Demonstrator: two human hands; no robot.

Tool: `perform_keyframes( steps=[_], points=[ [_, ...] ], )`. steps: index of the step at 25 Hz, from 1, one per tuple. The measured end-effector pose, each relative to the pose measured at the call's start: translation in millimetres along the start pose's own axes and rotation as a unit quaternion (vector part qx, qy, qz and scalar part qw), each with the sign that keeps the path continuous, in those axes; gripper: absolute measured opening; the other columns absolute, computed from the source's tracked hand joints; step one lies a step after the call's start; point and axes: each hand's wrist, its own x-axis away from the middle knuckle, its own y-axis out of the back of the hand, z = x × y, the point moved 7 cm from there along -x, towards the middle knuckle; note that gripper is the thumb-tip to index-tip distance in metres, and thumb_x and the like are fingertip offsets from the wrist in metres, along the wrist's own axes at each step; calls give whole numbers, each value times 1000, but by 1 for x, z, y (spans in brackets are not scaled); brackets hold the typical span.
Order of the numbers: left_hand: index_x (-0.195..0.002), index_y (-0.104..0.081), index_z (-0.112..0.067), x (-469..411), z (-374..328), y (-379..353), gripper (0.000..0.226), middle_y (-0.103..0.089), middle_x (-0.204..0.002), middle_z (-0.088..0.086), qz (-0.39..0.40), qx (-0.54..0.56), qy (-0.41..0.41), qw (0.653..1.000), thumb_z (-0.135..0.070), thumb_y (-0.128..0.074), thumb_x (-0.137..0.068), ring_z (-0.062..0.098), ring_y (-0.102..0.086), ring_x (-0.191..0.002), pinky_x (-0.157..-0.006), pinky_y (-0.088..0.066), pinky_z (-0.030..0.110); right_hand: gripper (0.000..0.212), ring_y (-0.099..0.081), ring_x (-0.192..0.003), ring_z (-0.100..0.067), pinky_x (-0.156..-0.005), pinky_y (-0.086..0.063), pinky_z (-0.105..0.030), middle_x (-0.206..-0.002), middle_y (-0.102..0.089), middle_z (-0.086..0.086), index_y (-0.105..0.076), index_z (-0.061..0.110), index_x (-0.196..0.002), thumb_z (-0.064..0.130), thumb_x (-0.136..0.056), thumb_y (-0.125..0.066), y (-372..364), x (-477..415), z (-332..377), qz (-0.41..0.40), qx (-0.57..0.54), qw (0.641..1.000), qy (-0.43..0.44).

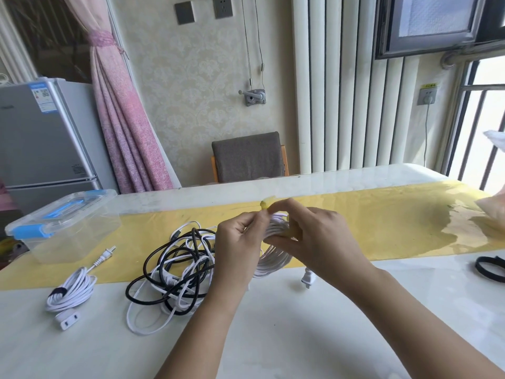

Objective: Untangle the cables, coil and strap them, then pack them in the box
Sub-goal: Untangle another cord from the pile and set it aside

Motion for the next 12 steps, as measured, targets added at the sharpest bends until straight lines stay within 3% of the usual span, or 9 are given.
perform_keyframes(
  steps=[3,5,8,12],
  points=[
    [-81,-75,-12,-2,5,5,25,-38,-38,-9,-23,-2,12,1000,-15,-55,-94,0,-37,-36,-43,-29,13,25,-47,-60,14,-58,-37,-7,-64,-48,24,-66,19,-92,27,-73,-80,2,-2,-7,33,-86,995,-38],
    [-88,-74,-11,-3,7,7,20,-41,-39,-10,-30,-3,13,999,-12,-55,-94,-3,-42,-37,-45,-31,10,20,-49,-62,15,-58,-36,-5,-63,-52,20,-63,18,-77,20,-71,-82,4,-3,-8,35,-90,994,-56],
    [-84,-65,-27,-4,12,12,12,-53,-53,-11,-50,-14,6,999,-18,-62,-90,4,-38,-42,-48,-33,23,28,-52,-66,12,-58,-37,-8,-59,-51,19,-56,24,-67,20,-70,-83,5,-4,-8,55,-87,991,-83],
    [-77,-56,-29,-6,15,18,14,-61,-63,-6,-82,-58,-18,995,-26,-65,-87,12,-47,-51,-56,-37,32,26,-50,-64,6,-57,-36,-9,-68,-53,15,-57,29,-66,27,-71,-82,12,-4,-15,105,-79,987,-95]
  ],
)
